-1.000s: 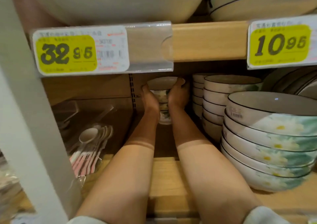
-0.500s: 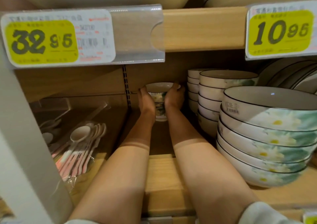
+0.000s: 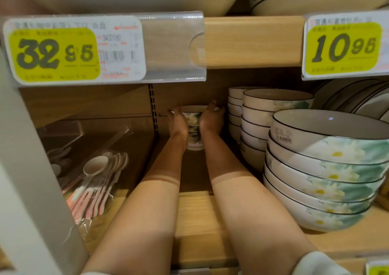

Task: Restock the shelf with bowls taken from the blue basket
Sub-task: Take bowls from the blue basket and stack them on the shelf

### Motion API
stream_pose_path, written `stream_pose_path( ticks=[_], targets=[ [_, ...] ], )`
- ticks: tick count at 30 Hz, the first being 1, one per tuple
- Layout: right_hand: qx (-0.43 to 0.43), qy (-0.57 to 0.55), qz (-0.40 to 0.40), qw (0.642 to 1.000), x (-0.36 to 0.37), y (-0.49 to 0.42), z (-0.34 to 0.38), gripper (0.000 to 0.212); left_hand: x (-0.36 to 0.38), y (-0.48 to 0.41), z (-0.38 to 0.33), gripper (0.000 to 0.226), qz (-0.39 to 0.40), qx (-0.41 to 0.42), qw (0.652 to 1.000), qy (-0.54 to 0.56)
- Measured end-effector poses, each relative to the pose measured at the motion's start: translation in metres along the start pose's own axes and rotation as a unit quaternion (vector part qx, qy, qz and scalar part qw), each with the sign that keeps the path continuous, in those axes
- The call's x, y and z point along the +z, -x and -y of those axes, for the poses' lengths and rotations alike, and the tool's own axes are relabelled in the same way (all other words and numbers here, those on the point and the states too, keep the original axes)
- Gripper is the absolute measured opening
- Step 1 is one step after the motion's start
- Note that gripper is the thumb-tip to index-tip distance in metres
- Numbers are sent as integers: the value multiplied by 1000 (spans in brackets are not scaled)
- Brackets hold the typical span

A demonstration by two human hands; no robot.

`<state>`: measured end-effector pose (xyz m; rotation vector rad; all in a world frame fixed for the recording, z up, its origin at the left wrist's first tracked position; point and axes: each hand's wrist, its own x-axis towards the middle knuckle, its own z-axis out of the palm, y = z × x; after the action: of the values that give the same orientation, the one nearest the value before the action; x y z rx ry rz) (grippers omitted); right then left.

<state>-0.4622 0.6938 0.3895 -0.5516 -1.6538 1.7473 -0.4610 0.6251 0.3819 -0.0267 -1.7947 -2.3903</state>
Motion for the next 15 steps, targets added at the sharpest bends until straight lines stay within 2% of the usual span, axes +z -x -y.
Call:
stream_pose_path(
  ticks=[5,8,12,15],
  targets=[
    [-29,-17,-15,999,-6,17,1,59,0,14,-7,59,-56,-43,995,74],
    [-9,-38,-14,999,-15,32,5,59,-6,28,-18,53,-93,-35,991,91],
    [-6,-51,11,999,-30,59,17,58,-20,55,-31,45,-59,-40,993,98],
    [-7,-65,54,996,-44,74,22,46,-42,72,-39,39,-61,-33,994,82]
  ],
)
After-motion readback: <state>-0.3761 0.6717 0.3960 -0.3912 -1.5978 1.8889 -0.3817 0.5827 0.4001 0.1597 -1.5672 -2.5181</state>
